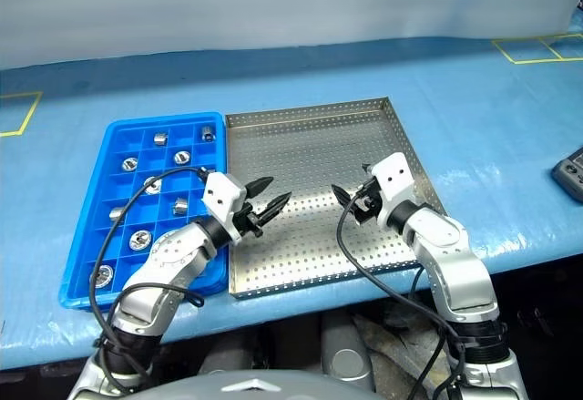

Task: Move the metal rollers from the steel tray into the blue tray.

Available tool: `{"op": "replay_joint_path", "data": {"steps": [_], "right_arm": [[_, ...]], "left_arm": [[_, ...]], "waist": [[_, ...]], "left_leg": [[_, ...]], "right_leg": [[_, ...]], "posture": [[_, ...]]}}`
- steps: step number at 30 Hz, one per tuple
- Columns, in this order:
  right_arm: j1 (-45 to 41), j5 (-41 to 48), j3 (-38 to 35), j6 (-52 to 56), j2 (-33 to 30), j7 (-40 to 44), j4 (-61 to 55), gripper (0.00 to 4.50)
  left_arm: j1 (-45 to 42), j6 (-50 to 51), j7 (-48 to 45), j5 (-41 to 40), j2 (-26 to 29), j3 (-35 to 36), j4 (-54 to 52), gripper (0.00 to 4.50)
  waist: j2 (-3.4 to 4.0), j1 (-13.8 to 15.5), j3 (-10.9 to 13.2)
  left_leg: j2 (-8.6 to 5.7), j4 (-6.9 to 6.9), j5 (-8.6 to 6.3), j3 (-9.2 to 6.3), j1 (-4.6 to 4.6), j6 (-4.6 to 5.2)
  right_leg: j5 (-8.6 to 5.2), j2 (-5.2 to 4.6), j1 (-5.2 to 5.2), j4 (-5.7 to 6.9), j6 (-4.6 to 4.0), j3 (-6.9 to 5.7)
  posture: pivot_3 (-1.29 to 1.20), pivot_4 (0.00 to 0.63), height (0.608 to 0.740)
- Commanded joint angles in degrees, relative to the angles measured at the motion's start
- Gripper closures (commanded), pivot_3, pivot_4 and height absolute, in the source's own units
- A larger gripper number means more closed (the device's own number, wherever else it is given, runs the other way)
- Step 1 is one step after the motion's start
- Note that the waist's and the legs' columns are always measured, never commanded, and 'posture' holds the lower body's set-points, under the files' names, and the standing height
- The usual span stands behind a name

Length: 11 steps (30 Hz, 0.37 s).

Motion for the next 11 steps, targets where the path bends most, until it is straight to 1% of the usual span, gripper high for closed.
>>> {"op": "replay_joint_path", "data": {"steps": [1,11], "right_arm": [[-0.35,0.38,-0.33,-1.97,0.02,0.57,-0.05,0.38],[-2.36,-0.8,1.35,-4.25,0.53,0.58,2.52,0.38]], "left_arm": [[0.3,-1.09,0.77,0.9,-0.26,0.69,-2.24,1.91],[-0.3,-3.16,2.84,3.38,-2.1,0.37,-1.17,1.91]], "waist": [[0.0,0.09,0.0],[0.0,0.88,0.0]], "left_leg": [[0.0,0.0,0.0,0.0,0.0,0.0],[-0.01,0.01,-0.01,0.01,0.0,0.01]], "right_leg": [[0.0,-0.01,0.0,0.0,0.0,0.0],[0.02,-0.04,0.0,0.0,0.01,0.0]], "posture": [[-0.23,0.15,0.74],[-0.21,0.15,0.74]]}}
